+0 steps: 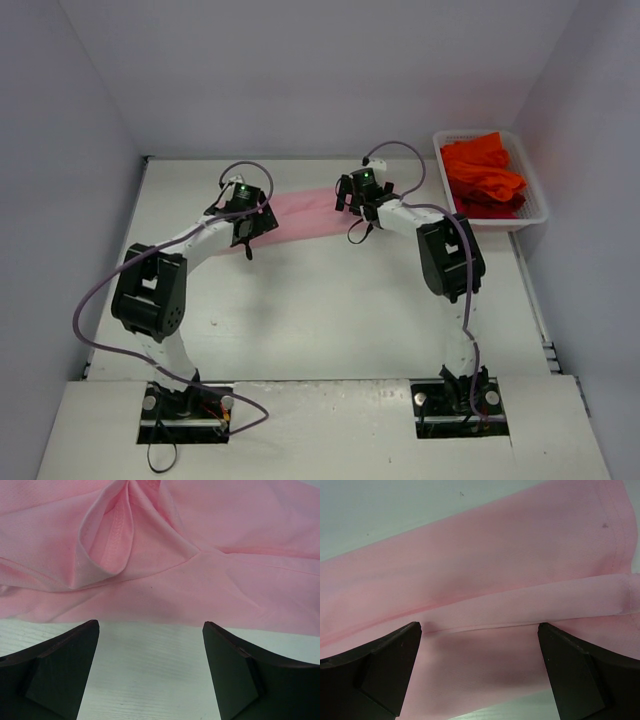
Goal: Fold and stack the t-shirts
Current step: Fold the tshirt
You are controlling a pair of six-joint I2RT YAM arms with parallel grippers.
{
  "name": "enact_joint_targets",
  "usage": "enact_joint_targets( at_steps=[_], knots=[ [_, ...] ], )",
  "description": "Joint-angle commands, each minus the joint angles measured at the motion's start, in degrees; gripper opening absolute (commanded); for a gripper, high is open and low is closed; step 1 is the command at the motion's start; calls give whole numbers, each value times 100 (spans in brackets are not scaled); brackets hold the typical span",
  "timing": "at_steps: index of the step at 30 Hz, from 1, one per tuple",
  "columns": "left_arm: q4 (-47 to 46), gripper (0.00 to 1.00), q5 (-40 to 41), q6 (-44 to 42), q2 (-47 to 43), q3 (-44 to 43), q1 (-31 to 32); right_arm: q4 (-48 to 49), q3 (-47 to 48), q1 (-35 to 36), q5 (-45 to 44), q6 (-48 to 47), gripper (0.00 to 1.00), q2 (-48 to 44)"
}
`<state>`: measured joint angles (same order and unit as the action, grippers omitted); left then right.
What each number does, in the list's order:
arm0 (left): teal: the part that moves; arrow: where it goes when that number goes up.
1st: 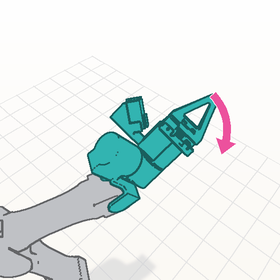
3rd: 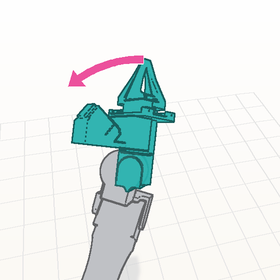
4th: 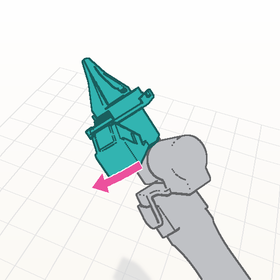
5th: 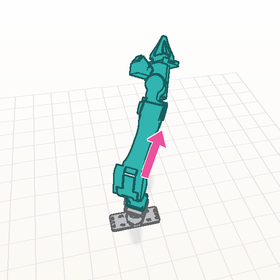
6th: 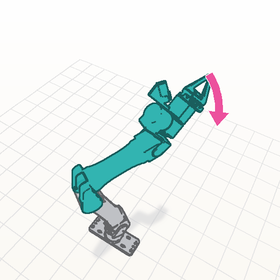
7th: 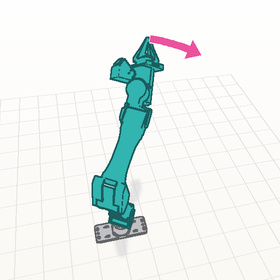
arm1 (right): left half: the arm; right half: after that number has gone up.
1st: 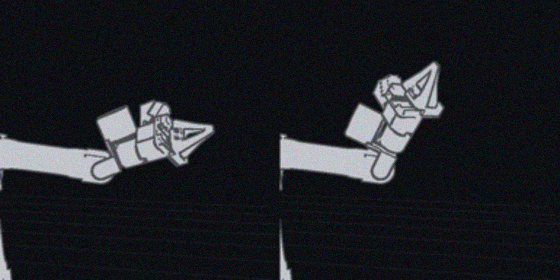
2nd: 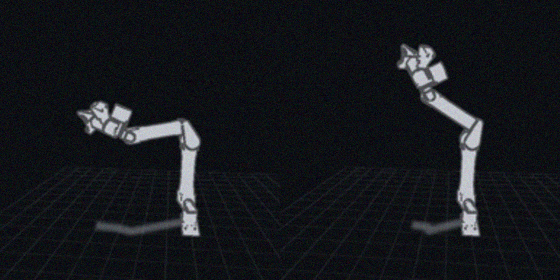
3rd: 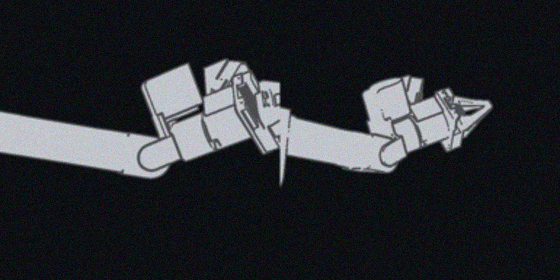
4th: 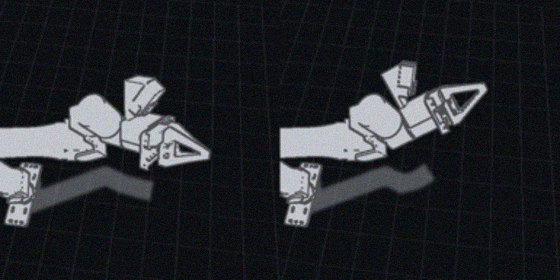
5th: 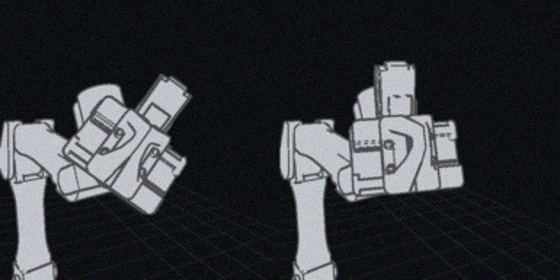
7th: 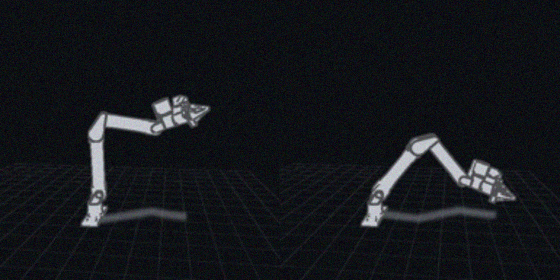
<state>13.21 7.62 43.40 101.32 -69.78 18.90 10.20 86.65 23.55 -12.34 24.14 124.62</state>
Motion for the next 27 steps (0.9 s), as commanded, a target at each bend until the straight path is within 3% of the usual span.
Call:
enact_joint_targets(
  at_steps=[1,27],
  knots=[
    [-424,81,117,37,-25,-19,-17,343,141,-70,-49,-15,100,19],
    [-776,81,135,-191,547,-1,-26,387,660,-131,-102,-296,100,256]
  ],
)
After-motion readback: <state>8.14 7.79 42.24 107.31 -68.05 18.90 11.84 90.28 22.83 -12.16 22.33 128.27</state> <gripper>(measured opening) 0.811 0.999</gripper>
